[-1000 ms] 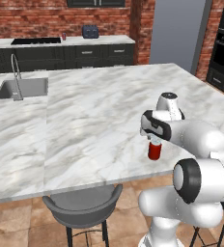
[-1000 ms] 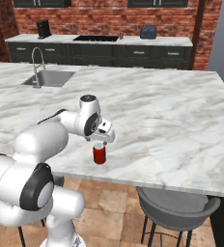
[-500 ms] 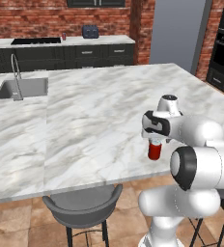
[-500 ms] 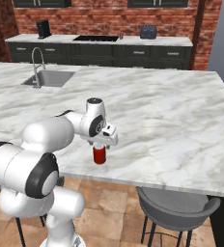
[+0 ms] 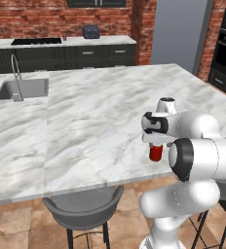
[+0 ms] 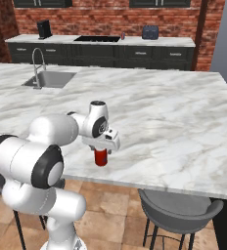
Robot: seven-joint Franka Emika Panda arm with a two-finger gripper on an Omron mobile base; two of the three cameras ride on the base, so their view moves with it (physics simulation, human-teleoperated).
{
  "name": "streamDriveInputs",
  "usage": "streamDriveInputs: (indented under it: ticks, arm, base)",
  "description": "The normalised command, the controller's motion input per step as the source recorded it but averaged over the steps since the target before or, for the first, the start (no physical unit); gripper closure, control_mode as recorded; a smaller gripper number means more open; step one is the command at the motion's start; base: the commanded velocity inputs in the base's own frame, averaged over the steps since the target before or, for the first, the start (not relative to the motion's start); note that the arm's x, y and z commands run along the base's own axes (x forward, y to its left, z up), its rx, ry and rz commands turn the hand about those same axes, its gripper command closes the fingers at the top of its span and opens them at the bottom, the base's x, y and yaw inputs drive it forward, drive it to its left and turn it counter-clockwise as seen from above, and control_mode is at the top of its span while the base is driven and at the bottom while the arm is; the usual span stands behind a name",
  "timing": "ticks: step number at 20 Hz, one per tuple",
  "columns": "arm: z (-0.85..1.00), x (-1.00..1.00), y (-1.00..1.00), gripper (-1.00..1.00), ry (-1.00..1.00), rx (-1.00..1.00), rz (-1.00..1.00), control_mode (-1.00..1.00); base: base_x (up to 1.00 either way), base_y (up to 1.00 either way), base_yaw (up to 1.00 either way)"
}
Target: Four empty soda cans are scattered around the kitchen. Gather all the cans and cluster them next to the stove for recycling.
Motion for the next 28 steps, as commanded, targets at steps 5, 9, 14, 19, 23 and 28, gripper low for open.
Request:
streamDriveInputs:
  ticks: [5,9,14,19,23,28]
  arm:
    - [-0.06,0.19,0.0,-1.0,0.07,0.0,0.0,-1.0]
    - [-0.08,0.03,0.0,-1.0,0.1,0.0,0.0,-1.0]
    - [-0.08,0.0,0.0,-1.0,0.1,0.01,0.0,-1.0]
    - [0.0,-0.01,-0.01,-1.0,0.03,0.04,0.0,-1.0]
    - [0.0,-0.08,-0.01,-1.0,0.0,0.02,0.0,-1.0]
    - [-0.02,-0.07,0.0,-1.0,0.01,0.0,0.0,-1.0]
  base:
    - [0.0,0.0,0.0]
    - [0.0,0.0,0.0]
    - [0.0,0.0,0.0]
    - [0.0,0.0,0.0]
    - [0.0,0.0,0.0]
    - [0.0,0.0,0.0]
